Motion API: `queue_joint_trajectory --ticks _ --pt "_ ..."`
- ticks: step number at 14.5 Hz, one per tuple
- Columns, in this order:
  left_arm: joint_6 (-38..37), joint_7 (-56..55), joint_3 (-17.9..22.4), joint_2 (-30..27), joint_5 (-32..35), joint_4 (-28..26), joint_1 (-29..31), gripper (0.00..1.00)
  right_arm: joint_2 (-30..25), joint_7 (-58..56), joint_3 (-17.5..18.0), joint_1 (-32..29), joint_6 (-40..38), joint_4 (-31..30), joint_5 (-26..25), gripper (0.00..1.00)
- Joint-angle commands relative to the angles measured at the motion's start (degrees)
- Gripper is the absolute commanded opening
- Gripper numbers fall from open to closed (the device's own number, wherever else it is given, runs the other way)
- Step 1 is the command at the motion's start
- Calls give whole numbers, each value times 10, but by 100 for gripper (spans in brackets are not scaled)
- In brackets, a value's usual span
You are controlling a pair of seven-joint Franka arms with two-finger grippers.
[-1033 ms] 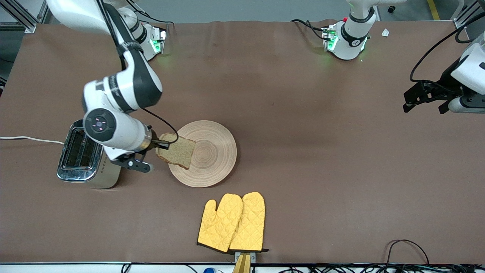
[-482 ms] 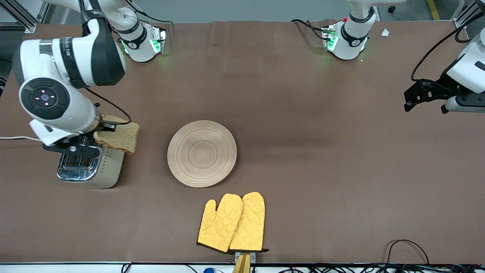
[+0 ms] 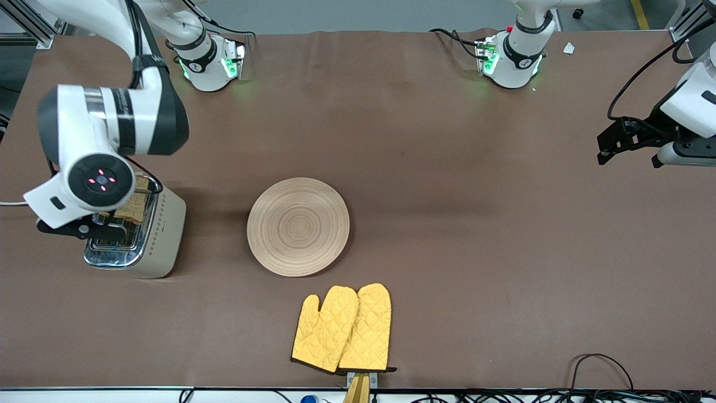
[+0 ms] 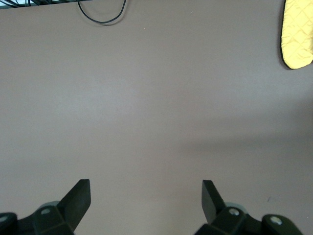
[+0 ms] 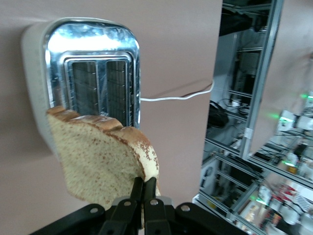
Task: Move plate and put bread in toaster
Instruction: 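Lower the bread slice into the toaster slot with the right gripper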
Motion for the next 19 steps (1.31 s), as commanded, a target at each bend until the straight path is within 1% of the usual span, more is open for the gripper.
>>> queue_joint_trajectory --ticks 1,3,5,9,11,14,19 --pt "7 7 -2 -9 8 -10 2 100 21 31 5 -19 -2 -1 -37 0" --pt "7 7 -2 -9 8 -10 2 100 30 46 5 -40 4 -1 -35 0" --pt "7 7 -2 -9 8 -11 2 100 32 47 5 -45 13 -1 -38 0" --pt "7 7 -2 -9 8 -11 2 100 49 83 6 -34 12 0 -41 0" --pt "7 8 -2 -9 8 -11 2 100 57 85 6 -20 12 1 -43 0" --pt "7 7 -2 -9 8 -11 2 100 63 84 6 -7 12 3 -66 0" --pt "7 7 -2 -9 8 -11 2 100 64 83 7 8 8 3 -66 0"
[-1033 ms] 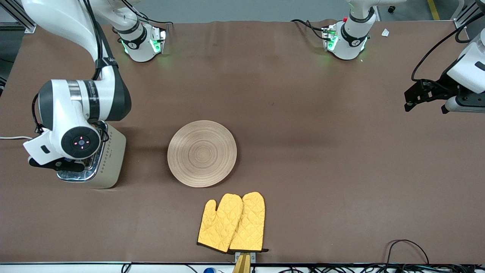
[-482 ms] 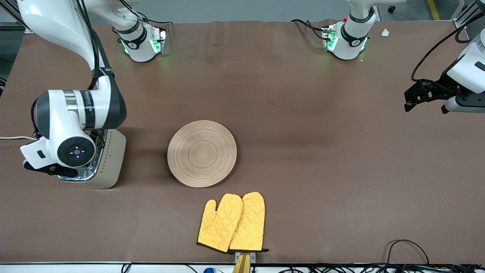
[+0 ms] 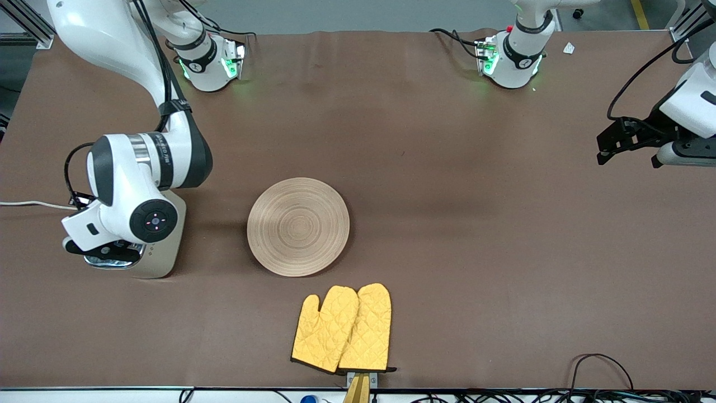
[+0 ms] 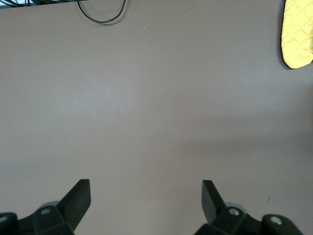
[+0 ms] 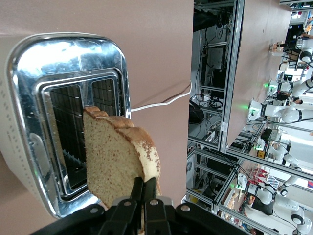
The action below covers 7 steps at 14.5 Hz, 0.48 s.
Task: Move plate and put bread in toaster
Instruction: 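Lower the bread slice into the toaster slot with the right gripper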
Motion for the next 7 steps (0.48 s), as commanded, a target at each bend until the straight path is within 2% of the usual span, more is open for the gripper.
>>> queue_joint_trajectory --ticks 1,7 --pt "7 8 -2 -9 8 -10 2 100 6 8 4 1 -4 3 -8 0" --pt "7 8 -2 -9 7 -10 2 100 6 8 7 15 -4 3 1 0"
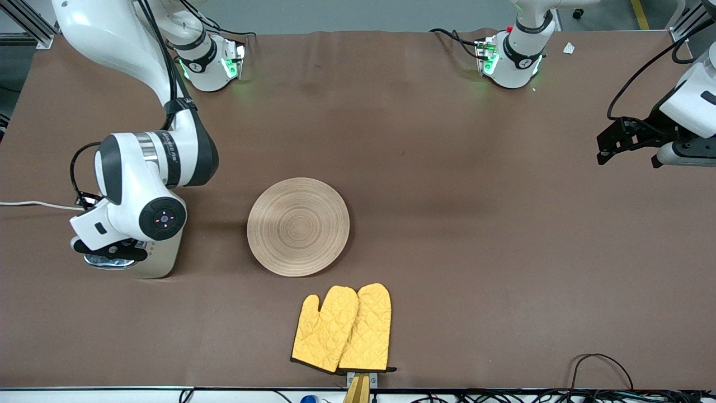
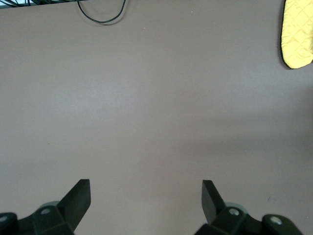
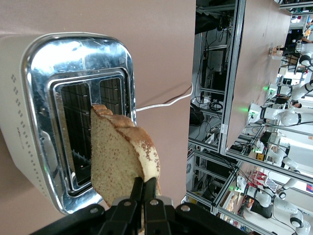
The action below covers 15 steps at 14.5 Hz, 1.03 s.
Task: Move plate and put bread in toaster
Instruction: 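Lower the bread slice into the toaster slot with the right gripper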
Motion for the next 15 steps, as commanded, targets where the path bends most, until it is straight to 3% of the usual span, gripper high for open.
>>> queue_joint_trajectory --ticks 1,15 --pt "7 7 -2 -9 7 -10 2 100 6 8 4 8 -2 3 4 0" --pt "7 7 -2 -9 6 -10 2 100 6 3 5 24 -1 -11 48 0"
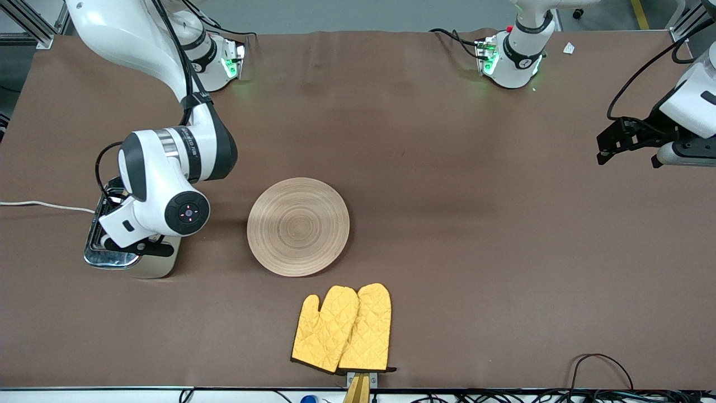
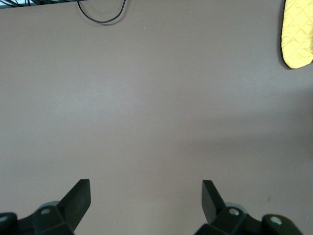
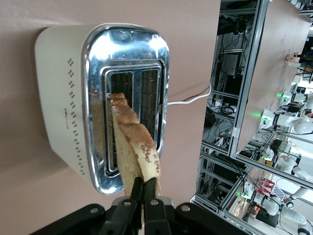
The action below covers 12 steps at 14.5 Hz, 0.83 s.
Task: Move plate and put bread in toaster
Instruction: 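Lower the bread slice into the toaster slot with the right gripper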
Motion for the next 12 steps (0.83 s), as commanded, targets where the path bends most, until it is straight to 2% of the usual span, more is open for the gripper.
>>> queue_joint_trajectory --ticks 1,6,12 --pt "7 7 -2 -9 6 -10 2 100 1 2 -1 0 1 -9 9 0" --pt "7 7 -2 -9 6 -10 2 100 -1 -34 -3 -24 12 -4 -18 0" --pt "7 7 -2 -9 6 -10 2 100 0 -38 -4 -34 38 9 -25 0"
